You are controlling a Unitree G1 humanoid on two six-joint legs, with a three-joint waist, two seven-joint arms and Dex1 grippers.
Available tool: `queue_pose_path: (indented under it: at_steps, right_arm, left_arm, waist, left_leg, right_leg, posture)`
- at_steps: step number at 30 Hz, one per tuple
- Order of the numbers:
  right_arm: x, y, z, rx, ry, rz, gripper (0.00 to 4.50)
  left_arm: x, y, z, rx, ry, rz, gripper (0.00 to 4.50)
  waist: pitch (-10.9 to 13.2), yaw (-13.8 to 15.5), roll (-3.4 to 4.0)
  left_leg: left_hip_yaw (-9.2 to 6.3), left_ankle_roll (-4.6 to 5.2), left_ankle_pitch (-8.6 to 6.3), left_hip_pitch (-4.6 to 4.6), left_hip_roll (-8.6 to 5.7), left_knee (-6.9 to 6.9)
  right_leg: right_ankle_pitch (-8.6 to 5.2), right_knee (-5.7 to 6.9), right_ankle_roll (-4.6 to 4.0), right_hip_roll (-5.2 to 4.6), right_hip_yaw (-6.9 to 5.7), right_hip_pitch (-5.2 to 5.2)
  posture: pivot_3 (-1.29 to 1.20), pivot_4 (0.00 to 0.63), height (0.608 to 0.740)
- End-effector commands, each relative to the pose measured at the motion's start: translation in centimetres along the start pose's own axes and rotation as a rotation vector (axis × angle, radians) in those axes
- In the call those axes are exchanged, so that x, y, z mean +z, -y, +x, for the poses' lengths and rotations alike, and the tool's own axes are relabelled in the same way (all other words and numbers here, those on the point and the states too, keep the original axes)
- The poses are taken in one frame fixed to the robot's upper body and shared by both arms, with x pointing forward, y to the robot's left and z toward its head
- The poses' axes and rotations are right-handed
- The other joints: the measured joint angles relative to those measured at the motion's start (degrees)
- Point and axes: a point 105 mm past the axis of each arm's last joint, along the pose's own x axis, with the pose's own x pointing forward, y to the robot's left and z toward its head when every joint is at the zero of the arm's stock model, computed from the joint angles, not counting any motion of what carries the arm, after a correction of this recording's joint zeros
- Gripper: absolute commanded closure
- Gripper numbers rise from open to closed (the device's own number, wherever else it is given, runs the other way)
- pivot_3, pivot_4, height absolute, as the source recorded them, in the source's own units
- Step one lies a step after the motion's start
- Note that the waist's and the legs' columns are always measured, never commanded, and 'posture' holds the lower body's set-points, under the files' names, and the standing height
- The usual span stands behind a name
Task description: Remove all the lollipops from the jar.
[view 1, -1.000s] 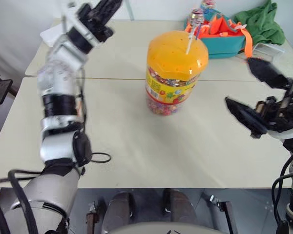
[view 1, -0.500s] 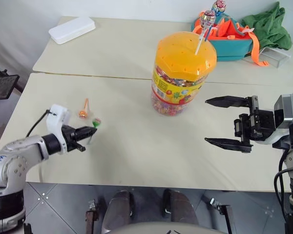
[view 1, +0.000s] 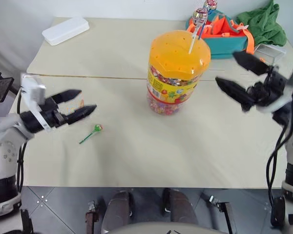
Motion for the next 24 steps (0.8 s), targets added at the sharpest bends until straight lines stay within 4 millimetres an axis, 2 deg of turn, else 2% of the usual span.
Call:
queue_pose_path:
  at_steps: [1,4,8,16,19,24]
  right_arm:
    - [0.7,1.6,1.8,-0.067,0.016,-0.006,0.0]
    - [0.4,2.0,4.0,-0.041,-0.008,-0.001,0.0]
    - [0.2,2.3,5.7,-0.03,-0.005,0.04,0.0]
    - [0.8,2.4,7.6,-0.003,0.03,0.052,0.0]
    - [1.0,2.1,8.2,0.023,0.038,0.058,0.61]
    - [1.0,1.4,9.0,0.082,0.032,0.069,2.19]
  left_arm:
    - [2.7,1.4,1.4,-0.127,0.13,0.018,0.03]
    - [3.9,2.1,3.2,-0.18,0.221,0.024,0.03]
    - [4.3,2.7,4.5,-0.224,0.269,0.002,0.03]
    - [3.8,3.0,4.6,-0.224,0.286,-0.005,0.03]
    - [3.7,2.8,4.4,-0.201,0.297,-0.008,0.0]
    - [3.5,3.1,4.1,-0.208,0.311,-0.014,0.0]
  waist:
    - [0.0,0.1,0.0]
    - [0.0,0.0,0.0]
    - [0.0,-0.6,0.0]
    - [0.0,-1.4,0.0]
    - [0.0,-1.3,0.0]
    - [0.0,-1.3,0.0]
  left_leg:
    - [0.03,0.0,0.0,0.01,0.0,0.01]
    - [0.07,0.0,0.0,-0.01,-0.04,-0.02]
    - [0.1,0.0,0.0,-0.07,-0.03,-0.04]
    - [0.12,0.0,0.0,-0.09,0.0,-0.04]
    - [0.11,0.0,0.0,-0.1,0.01,-0.04]
    - [0.11,0.0,0.0,-0.1,0.01,-0.04]
  right_leg:
    - [0.0,0.1,0.01,-0.01,0.0,-0.02]
    - [0.01,0.13,0.01,-0.01,-0.01,-0.08]
    - [0.01,0.24,0.02,0.0,-0.01,-0.21]
    - [0.01,0.29,0.02,0.01,-0.01,-0.26]
    - [0.01,0.31,0.02,0.01,-0.01,-0.29]
    - [0.01,0.31,0.02,0.01,-0.01,-0.29]
  posture:
    - [0.0,0.15,0.74]
    - [0.0,0.15,0.74]
    - [0.0,0.15,0.74]
    - [0.0,0.15,0.74]
    - [0.0,0.15,0.74]
    - [0.0,0.15,0.74]
